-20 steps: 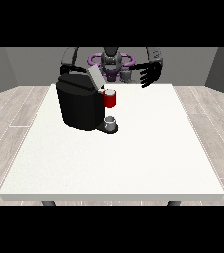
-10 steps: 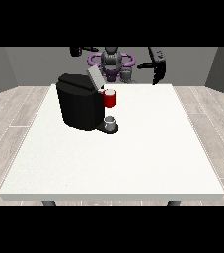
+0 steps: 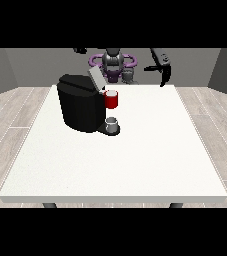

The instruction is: Insert the coffee pod into the coffee machine and close the lid

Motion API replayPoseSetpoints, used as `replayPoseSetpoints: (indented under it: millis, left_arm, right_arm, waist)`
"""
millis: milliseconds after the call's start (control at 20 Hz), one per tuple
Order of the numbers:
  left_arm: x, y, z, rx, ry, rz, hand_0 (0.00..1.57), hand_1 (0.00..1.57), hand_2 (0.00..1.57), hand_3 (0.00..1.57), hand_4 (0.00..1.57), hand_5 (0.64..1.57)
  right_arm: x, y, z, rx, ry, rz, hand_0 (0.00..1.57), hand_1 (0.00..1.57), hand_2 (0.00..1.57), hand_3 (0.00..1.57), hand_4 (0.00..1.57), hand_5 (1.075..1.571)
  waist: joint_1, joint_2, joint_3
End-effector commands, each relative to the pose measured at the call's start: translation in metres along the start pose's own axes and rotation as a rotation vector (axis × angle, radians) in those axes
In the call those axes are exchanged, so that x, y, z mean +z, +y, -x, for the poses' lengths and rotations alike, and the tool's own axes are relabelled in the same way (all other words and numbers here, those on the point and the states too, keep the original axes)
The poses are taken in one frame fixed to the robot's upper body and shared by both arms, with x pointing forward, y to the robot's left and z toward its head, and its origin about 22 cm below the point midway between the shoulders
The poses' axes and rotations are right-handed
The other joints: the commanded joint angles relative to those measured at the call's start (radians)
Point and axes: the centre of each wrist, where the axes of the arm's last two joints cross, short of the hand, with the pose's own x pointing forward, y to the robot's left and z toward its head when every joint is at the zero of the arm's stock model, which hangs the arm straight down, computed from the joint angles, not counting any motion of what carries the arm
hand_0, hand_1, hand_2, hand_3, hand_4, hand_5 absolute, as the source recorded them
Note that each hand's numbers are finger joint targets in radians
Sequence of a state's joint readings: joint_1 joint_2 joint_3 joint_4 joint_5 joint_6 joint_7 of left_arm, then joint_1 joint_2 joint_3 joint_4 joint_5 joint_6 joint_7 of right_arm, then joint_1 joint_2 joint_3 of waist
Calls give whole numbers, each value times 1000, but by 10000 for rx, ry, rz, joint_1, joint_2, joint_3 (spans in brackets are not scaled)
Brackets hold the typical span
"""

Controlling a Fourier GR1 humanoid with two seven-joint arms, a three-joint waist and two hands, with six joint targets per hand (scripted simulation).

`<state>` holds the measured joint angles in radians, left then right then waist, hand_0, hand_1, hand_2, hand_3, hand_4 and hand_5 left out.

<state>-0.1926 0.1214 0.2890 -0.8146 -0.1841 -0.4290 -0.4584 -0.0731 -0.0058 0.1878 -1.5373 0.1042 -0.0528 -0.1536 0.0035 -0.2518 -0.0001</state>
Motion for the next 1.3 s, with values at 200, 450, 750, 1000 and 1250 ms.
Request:
replayPoseSetpoints:
  millis: [200, 450, 750, 1000, 1250]
  left_arm:
    - [-29, -26, -40, -30, -1375, 339, 0, 0, 0, 0, 175, 1571]
    - [-9, -26, -27, -45, -1982, 1026, 0, 0, 0, 0, 192, 1571]
    - [-16, -40, -49, -359, -2610, 985, 0, 0, 0, 0, 233, 1571]
    - [-5, -29, -50, -232, -2625, 881, 0, 0, 0, 0, 373, 1571]
    - [1, -23, -53, -187, -2672, 640, 0, 0, 0, 0, 306, 1571]
  right_arm:
    - [-32, 15, -24, 955, -774, 624, 0, 0, 0, 0, 283, 1571]
    - [-68, -15, -31, 1787, -1262, 1371, 0, 0, 0, 0, 225, 1571]
    - [-79, -12, -14, 1405, -840, 1543, 0, 0, 0, 0, 350, 1571]
    - [-89, -28, -10, 1607, -551, 2197, 0, 0, 0, 0, 369, 1571]
    - [-91, -48, 0, 1245, -649, 1697, 0, 0, 0, 0, 453, 1571]
  waist:
    - [620, 1352, 2]
    - [1290, 2211, 2]
    - [1306, 2449, 4]
    - [1296, 2716, 2]
    - [1165, 2894, 3]
